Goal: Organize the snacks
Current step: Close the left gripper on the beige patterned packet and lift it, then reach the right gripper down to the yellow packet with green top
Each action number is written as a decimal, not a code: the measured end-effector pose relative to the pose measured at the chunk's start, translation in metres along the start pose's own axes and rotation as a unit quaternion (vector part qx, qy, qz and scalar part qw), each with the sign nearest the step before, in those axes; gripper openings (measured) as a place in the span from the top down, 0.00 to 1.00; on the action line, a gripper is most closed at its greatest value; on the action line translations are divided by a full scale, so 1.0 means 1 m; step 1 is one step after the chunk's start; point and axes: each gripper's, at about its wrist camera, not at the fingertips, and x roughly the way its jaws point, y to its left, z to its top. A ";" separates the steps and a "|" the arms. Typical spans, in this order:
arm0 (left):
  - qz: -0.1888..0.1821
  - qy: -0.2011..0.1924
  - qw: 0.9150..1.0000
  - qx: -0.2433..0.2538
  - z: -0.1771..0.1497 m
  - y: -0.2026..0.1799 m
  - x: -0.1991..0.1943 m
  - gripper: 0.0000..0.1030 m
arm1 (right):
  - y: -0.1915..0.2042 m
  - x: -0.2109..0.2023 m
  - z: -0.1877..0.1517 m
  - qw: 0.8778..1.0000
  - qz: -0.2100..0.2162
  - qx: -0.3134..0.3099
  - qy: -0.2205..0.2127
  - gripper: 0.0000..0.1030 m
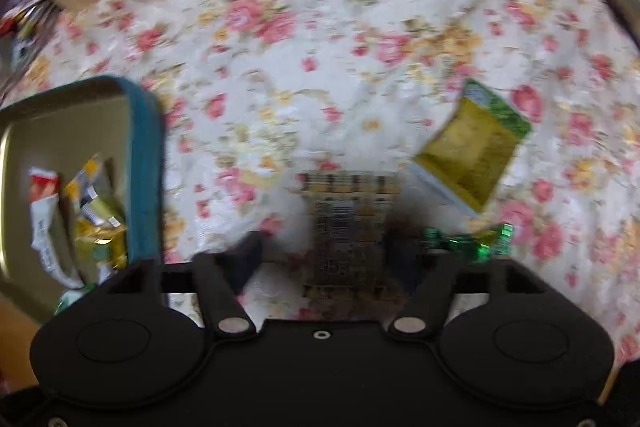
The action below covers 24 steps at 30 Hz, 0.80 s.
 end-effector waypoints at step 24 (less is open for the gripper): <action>0.010 -0.021 1.000 0.008 -0.006 0.005 -0.003 0.00 | 0.007 -0.067 0.036 0.994 0.037 0.004 -0.102 0.52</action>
